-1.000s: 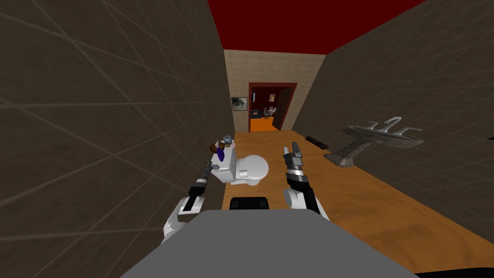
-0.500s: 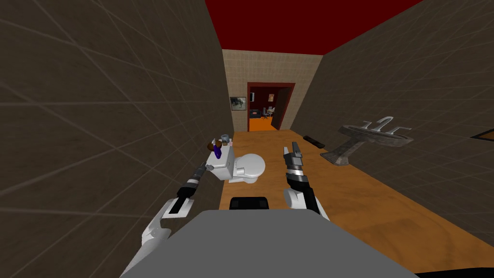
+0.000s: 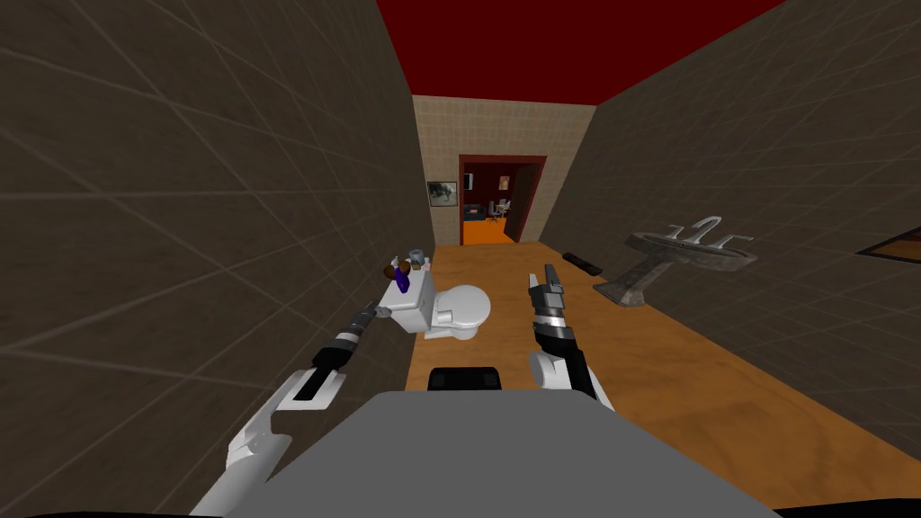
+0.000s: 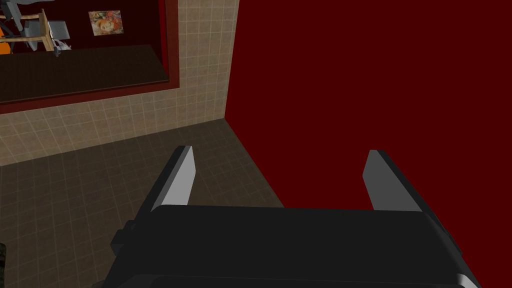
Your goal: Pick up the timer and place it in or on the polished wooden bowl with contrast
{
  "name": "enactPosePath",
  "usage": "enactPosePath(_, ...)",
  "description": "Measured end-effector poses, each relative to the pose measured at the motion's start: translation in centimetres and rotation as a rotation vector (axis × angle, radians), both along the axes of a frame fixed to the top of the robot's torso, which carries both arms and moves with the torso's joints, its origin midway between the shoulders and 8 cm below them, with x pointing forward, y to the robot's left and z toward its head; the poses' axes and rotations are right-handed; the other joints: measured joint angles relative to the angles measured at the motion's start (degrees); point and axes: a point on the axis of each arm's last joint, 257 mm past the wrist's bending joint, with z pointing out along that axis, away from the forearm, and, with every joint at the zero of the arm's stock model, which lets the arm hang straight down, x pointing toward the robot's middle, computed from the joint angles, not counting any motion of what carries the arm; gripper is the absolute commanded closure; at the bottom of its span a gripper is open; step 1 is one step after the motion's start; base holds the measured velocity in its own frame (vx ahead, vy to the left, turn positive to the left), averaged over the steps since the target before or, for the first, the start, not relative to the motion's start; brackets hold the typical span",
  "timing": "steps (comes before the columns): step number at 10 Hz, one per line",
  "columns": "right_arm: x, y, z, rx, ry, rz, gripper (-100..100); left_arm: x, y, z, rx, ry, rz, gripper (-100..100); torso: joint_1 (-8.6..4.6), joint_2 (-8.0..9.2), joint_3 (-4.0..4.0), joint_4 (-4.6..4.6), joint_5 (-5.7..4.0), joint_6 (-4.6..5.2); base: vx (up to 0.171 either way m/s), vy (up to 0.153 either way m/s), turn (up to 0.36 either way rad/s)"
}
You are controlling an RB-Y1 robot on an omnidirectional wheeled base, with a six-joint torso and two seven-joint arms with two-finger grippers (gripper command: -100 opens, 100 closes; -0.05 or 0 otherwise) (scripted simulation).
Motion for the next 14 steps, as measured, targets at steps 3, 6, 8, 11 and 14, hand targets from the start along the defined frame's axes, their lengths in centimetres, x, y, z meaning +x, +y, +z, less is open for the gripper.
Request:
enactPosePath(3, 0.0, 0.0, 0.0, 0.000, 0.000, 0.000, 0, -0.4, 1.7, 1.1, 0.040, 0.036, 0.003, 100, -0.02, -0.05, -0.03, -0.01, 0.00, 0.02, -0.026, -0.063, -0.008)
enactPosePath(6, 0.0, 0.0, 0.0, 0.000, 0.000, 0.000, 0, -0.5, 3.3, 2.6, 0.081, 0.072, 0.006, 100, -0.03, -0.18, -0.10, -0.02, -0.02, 0.04, 0.004, -0.053, -0.012)
enactPosePath(8, 0.0, 0.0, 0.0, 0.000, 0.000, 0.000, 0, -0.6, 4.0, 3.4, 0.103, 0.090, 0.007, 100, 0.07, -0.25, -0.14, -0.04, 0.00, 0.04, 0.028, -0.032, -0.017)
enactPosePath(11, 0.0, 0.0, 0.0, 0.000, 0.000, 0.000, 0, -0.8, 5.8, 5.0, 0.134, 0.129, 0.021, 100, 0.14, -0.49, -0.27, -0.09, 0.01, 0.06, 0.077, -0.021, -0.025)
enactPosePath(14, 0.0, 0.0, 0.0, 0.000, 0.000, 0.000, 0, -0.7, 7.1, 6.3, 0.162, 0.159, 0.031, 100, 0.22, -0.55, -0.31, -0.11, 0.04, 0.08, 0.084, 0.001, -0.018)
